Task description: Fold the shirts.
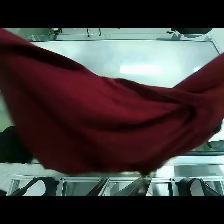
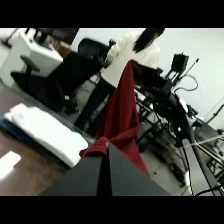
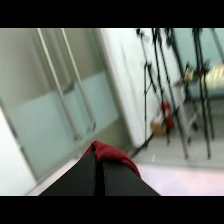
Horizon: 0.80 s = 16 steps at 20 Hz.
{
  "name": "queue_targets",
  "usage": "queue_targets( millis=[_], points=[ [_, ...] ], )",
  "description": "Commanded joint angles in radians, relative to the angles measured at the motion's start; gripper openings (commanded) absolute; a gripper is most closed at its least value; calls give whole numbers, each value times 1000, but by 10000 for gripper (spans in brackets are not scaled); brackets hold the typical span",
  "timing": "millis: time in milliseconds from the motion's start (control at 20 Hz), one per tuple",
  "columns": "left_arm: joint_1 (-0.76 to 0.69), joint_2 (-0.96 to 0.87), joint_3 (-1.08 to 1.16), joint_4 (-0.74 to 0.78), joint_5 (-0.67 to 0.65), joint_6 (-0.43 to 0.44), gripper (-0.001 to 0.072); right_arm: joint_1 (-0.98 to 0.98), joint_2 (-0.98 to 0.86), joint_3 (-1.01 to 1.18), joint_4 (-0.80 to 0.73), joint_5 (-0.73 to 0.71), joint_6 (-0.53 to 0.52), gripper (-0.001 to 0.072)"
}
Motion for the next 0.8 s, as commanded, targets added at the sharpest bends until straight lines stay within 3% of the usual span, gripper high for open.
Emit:
queue_targets(
  millis=[0, 100, 250, 300, 400, 550, 600, 650, 700, 750],
  points=[
    [-226, -220, 1, 313, 55, 4, 20, 249, -257, 0, -233, -75, 1, 15],
    [-259, -365, 1, 362, 86, 20, 19, 372, -436, 0, -320, -215, 1, 15],
    [-209, -575, 2, 358, 202, 25, 16, 463, -700, 1, -294, -468, -23, 16],
    [-179, -640, 2, 355, 275, 29, 17, 473, -766, 2, -234, -534, -45, 15],
    [-128, -742, 2, 327, 381, 55, 17, 473, -883, 21, -6, -575, -184, 16],
    [-92, -846, 2, 153, 376, 146, 19, 474, -959, 67, 296, -513, -438, 36],
    [-84, -866, 2, 117, 360, 146, 21, 473, -962, 74, 338, -484, -473, 286],
    [-76, -877, 2, 105, 344, 146, 199, 468, -957, 77, 333, -461, -474, 450],
    [-64, -877, 2, 106, 328, 146, 346, 455, -946, 76, 309, -426, -474, 379],
    [-52, -871, 2, 104, 293, 146, 346, 436, -931, 76, 269, -370, -472, 168]
  ],
)
